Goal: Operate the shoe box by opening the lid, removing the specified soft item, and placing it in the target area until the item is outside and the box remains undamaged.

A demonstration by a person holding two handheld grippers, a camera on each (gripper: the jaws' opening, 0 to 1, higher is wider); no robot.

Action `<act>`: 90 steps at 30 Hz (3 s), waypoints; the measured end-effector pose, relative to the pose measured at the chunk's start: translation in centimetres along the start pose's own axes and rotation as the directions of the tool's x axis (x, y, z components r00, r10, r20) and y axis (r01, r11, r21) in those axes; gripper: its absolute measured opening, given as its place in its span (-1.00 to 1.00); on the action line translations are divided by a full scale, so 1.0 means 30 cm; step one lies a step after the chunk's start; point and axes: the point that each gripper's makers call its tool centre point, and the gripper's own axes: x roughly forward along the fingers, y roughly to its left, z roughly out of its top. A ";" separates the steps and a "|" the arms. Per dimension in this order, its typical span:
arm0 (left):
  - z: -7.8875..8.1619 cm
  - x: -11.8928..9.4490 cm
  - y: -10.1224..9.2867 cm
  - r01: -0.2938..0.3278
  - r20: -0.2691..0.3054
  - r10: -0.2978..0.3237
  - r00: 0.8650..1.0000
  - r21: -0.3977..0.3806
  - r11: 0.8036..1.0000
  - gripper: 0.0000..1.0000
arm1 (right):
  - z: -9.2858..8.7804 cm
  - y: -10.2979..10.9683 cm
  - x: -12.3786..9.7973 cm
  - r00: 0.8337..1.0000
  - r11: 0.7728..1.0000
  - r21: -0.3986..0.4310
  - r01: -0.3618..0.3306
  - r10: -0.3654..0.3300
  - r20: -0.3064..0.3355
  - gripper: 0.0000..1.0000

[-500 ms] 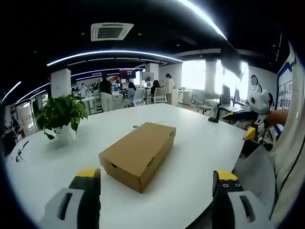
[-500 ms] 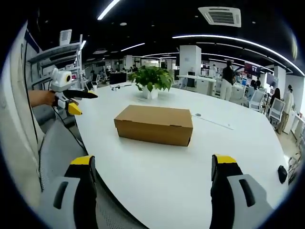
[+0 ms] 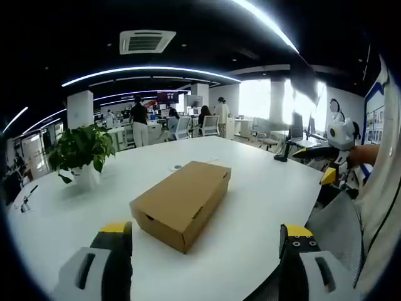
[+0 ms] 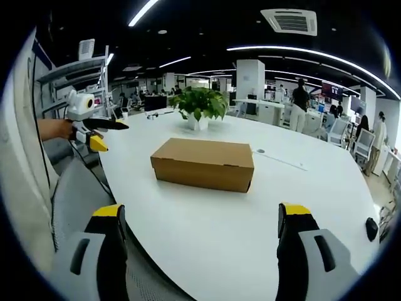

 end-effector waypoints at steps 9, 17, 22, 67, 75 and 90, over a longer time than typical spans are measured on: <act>-0.002 -0.002 0.001 -0.001 0.000 0.001 1.000 -0.001 1.000 0.99 | 0.000 0.000 -0.002 1.000 1.000 -0.002 -0.001 0.001 -0.002 0.92; -0.001 -0.001 -0.001 -0.001 0.001 0.001 1.000 -0.003 1.000 0.99 | -0.002 -0.002 -0.003 1.000 1.000 -0.003 -0.003 0.003 -0.004 0.92; 0.001 0.001 -0.004 0.002 0.003 -0.002 1.000 -0.004 1.000 0.99 | -0.002 -0.005 -0.004 1.000 1.000 -0.002 -0.003 0.003 -0.005 0.92; -0.020 0.051 0.033 -0.022 -0.034 0.022 0.999 -0.005 1.000 0.98 | 0.009 -0.082 0.045 0.999 0.999 0.001 -0.040 0.040 -0.021 0.92; -0.039 0.074 0.046 -0.021 -0.063 0.021 0.998 0.002 1.000 0.97 | 0.018 -0.124 0.063 0.998 0.998 -0.013 -0.055 0.055 -0.026 0.92; -0.051 0.111 0.065 -0.018 -0.077 0.019 0.997 0.013 1.000 0.93 | 0.024 -0.182 0.107 0.990 0.990 -0.057 -0.127 0.123 -0.065 0.92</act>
